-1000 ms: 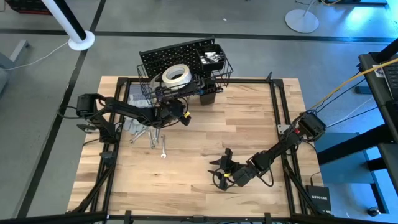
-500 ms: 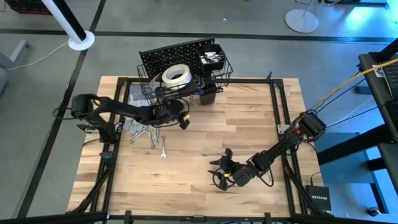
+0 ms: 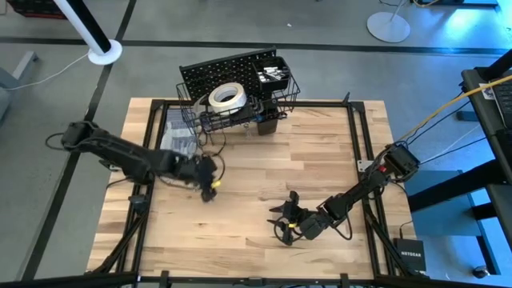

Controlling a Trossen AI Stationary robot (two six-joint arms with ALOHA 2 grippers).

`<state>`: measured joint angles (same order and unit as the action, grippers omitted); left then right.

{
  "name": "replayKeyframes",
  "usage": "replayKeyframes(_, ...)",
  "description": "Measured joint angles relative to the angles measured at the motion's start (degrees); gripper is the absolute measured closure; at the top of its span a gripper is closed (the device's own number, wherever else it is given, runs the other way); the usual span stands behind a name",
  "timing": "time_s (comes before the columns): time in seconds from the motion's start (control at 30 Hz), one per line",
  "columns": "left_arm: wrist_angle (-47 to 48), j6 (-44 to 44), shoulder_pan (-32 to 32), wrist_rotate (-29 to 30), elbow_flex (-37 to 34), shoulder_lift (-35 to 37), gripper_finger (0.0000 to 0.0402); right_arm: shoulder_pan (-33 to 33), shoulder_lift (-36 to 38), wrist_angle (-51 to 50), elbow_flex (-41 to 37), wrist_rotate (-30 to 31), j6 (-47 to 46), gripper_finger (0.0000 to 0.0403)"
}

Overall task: Hang tools onto peg board
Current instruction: Hang the wrench on the pegboard

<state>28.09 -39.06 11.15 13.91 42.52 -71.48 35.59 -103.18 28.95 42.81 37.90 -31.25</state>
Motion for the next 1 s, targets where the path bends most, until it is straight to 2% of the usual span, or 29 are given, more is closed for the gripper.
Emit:
replayKeyframes(0.13, 2.72, -9.39, 7.99, 0.33, -0.02, -1.14, 0.0274, 0.00, 0.00, 0.10, 0.00, -0.01, -0.02, 0.0221)
replayKeyframes(0.23, 3.06, -18.81, 11.35, 2.00, -0.02, -3.52, 0.0275, 0.00, 0.00, 0.07, 0.00, -0.01, -0.02, 0.0221)
replayKeyframes(0.37, 3.09, -33.64, 12.09, 2.36, -0.02, -6.97, 0.0275, 0.00, 0.00, 0.07, 0.00, -0.01, -0.02, 0.0221)
replayKeyframes(0.47, 3.00, -40.41, 11.15, 2.44, -0.02, -9.77, 0.0275, 0.00, 0.00, 0.05, 0.00, -0.01, -0.02, 0.0221)
replayKeyframes(0.67, 2.94, -44.53, 8.42, 2.43, -0.02, -14.84, 0.0275, 0.00, 0.00, -0.09, 0.00, -1.52, -0.02, 0.0221)
replayKeyframes(0.87, 1.18, -44.22, 5.95, 2.31, 0.02, -18.17, 0.0275, 0.00, 0.00, -0.33, 0.00, -1.52, -0.17, 0.0221)
replayKeyframes(1.0, 0.97, -40.84, 5.30, 2.01, 0.24, -20.13, 0.0276, 0.00, 0.00, -0.41, -0.02, -1.52, -0.21, 0.0221)
